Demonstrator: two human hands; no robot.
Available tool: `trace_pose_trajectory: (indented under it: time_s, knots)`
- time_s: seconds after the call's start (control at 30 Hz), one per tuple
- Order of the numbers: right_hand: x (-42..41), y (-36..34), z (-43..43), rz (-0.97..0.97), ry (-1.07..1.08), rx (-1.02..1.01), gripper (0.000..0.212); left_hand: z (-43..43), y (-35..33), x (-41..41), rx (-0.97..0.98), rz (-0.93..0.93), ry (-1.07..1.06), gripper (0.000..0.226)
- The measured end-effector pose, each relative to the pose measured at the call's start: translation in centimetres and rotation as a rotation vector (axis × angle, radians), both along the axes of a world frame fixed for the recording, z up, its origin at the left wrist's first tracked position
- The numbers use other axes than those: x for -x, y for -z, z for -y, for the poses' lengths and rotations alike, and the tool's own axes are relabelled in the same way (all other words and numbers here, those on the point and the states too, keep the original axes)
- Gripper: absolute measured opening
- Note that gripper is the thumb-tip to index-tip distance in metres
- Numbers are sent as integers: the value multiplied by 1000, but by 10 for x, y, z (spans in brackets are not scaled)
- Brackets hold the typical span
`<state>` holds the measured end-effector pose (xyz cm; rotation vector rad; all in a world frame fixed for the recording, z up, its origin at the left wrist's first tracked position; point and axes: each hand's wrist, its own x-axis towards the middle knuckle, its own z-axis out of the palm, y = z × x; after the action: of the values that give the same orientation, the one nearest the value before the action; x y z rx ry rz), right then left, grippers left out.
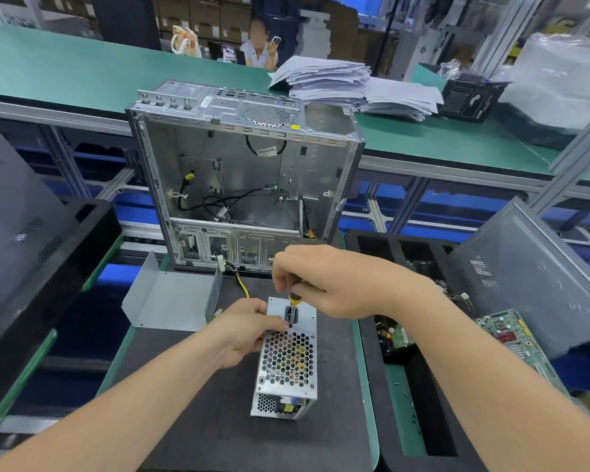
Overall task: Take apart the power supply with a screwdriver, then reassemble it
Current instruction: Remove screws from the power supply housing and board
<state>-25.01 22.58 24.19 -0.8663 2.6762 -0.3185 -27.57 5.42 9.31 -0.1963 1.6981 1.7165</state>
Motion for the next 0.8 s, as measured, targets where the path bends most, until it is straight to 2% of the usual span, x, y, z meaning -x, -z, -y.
trace_pose_trajectory:
  time_s: [0.13, 0.3, 0.37, 0.43, 0.5, 0.53, 0.6, 0.63, 0.7, 0.8]
  knots:
    - [6, 0, 0, -54, 73, -52, 4, 0, 1, 0, 5, -5, -3, 20]
    - [8, 12, 8, -351, 225, -267, 58, 1, 1, 1, 14, -8, 6, 22]
    - [5, 17, 11, -426, 329, -265, 73, 2, 1, 1, 21, -12, 7, 23]
    - [3, 21, 15, -454, 411, -214, 79, 2, 0, 2, 18, -14, 9, 23]
    - [1, 24, 15, -411, 407, -131, 73, 2, -1, 1, 12, -16, 14, 21]
    - [-1, 23, 14, -355, 365, -91, 63, 2, -2, 1, 13, -19, 18, 20]
    - [-3, 16, 9, -187, 239, -5, 22, 2, -4, 0, 11, -27, 23, 19]
    - [-3, 10, 6, -103, 163, 8, 8, 1, -4, 0, 13, -32, 26, 18]
    - [-2, 2, 0, -5, 26, 0, 22, 1, -4, -1, 27, -39, 30, 18]
    - [1, -5, -4, 6, 35, -10, 17, 1, -3, -1, 32, -36, 26, 17]
